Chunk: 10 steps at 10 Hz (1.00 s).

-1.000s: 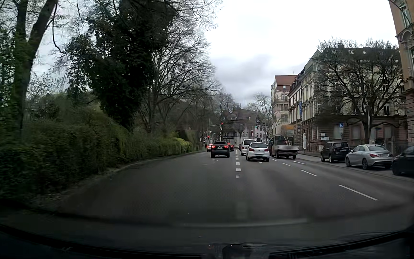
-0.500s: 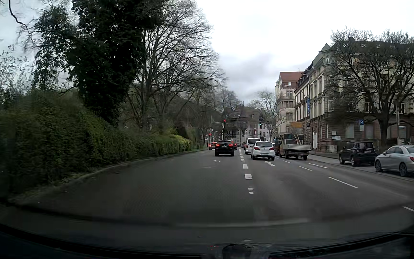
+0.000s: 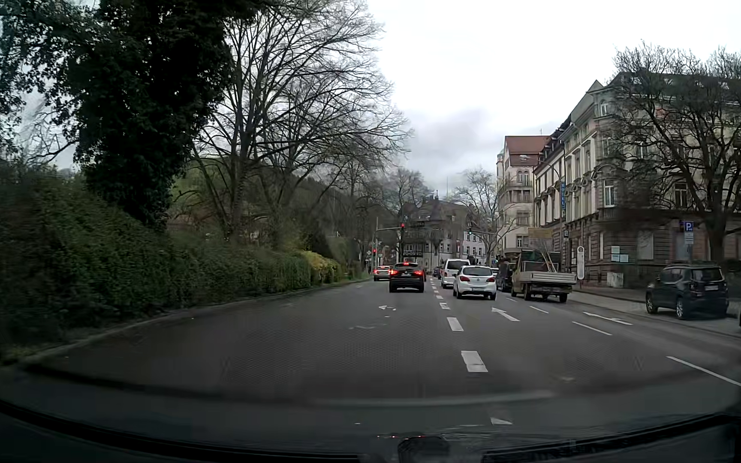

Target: Follow the waypoints while adhering to traffic rules and regulations

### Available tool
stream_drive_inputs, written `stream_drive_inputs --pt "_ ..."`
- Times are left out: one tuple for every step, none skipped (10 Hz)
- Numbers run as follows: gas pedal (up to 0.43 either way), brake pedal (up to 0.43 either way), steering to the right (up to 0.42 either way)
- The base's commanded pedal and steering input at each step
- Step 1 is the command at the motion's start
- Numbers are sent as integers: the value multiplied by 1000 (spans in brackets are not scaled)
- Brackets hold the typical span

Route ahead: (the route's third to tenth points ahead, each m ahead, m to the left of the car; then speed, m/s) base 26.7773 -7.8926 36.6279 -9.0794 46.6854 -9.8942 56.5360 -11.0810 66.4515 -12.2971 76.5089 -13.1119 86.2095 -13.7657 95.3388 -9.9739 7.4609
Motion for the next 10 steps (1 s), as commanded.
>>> stream_drive_inputs --pt "39 0 8" --pt "28 0 8" --pt "20 0 8" --pt "20 0 11" --pt "0 0 13" --pt "0 0 14" --pt "0 0 14" --pt "0 0 15" --pt "0 0 16" --pt "0 0 16"
